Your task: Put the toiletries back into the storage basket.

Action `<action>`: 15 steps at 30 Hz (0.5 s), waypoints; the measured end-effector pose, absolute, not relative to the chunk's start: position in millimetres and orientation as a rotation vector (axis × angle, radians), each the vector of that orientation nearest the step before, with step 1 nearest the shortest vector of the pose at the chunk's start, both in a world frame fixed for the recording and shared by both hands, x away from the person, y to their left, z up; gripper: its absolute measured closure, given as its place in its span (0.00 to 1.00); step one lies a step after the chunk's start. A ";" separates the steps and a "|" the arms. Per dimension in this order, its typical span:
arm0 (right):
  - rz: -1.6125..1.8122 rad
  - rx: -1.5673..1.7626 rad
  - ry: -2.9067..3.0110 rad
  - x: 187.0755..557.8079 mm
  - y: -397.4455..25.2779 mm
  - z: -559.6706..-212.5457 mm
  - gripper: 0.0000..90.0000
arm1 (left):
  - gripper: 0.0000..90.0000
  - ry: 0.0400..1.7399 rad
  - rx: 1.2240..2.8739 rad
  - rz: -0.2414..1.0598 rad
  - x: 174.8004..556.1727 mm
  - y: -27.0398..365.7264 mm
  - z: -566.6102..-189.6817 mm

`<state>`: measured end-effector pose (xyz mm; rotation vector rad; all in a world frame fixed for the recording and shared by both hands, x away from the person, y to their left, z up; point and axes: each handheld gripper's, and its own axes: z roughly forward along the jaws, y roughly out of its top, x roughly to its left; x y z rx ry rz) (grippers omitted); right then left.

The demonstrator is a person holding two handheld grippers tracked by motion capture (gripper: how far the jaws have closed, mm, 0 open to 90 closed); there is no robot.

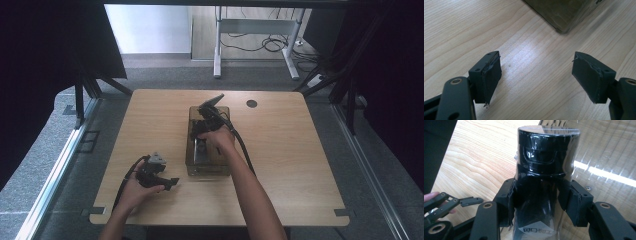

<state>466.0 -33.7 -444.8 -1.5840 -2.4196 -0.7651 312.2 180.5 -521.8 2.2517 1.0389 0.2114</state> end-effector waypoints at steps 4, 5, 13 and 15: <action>-0.766 -1.593 -2.411 465.9 -33.4 -447.9 0.52 | 0.27 1.038 2.250 0.209 311.8 180.0 -521.8; -0.762 -1.599 -2.409 465.9 -33.5 -449.3 0.52 | 0.27 1.037 2.250 0.209 311.8 180.1 -521.8; -0.755 -1.644 -2.363 467.5 -35.7 -464.4 0.52 | 0.27 1.036 2.254 0.210 312.5 180.2 -522.3; -0.754 -1.647 -2.356 467.6 -35.3 -466.4 0.52 | 0.27 1.043 2.254 0.209 312.3 180.2 -521.9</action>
